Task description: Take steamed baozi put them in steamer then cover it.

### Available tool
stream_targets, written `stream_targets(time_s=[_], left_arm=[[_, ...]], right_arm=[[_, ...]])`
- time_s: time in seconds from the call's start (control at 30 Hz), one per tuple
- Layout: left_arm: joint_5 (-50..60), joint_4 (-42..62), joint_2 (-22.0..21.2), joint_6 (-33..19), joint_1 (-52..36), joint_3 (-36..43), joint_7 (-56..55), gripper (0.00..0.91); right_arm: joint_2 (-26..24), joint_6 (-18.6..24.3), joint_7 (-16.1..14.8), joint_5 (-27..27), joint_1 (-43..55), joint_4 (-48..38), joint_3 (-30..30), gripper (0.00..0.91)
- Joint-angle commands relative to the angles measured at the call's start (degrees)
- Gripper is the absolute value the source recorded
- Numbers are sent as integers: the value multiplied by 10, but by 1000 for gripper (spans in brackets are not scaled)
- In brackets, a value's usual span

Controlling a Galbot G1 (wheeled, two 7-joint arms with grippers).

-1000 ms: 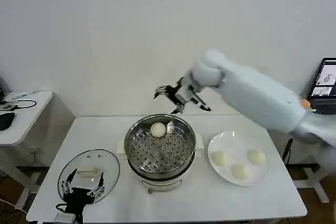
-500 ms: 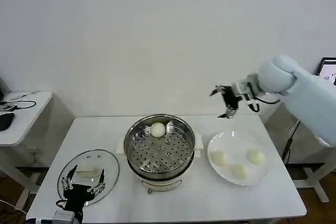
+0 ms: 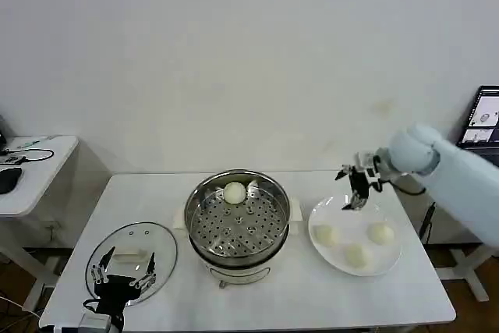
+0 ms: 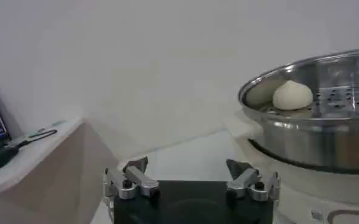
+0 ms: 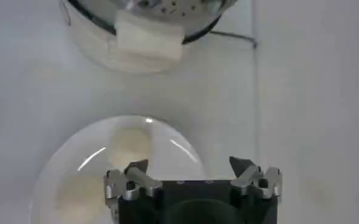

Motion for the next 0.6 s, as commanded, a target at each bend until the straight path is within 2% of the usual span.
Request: stream_targets(time_s=[0.03, 0.23, 0.6], left_arm=[[2, 4, 0, 0, 0, 2, 0, 907], [2, 4, 2, 0, 2, 0, 0, 907], [2, 0, 0, -3, 6, -1, -5, 907]], right_arm=[[36, -26, -15, 15, -67, -46, 7, 907], [49, -18, -16, -10, -81, -71, 10, 907], [86, 5, 6, -52, -97, -119, 39, 907]])
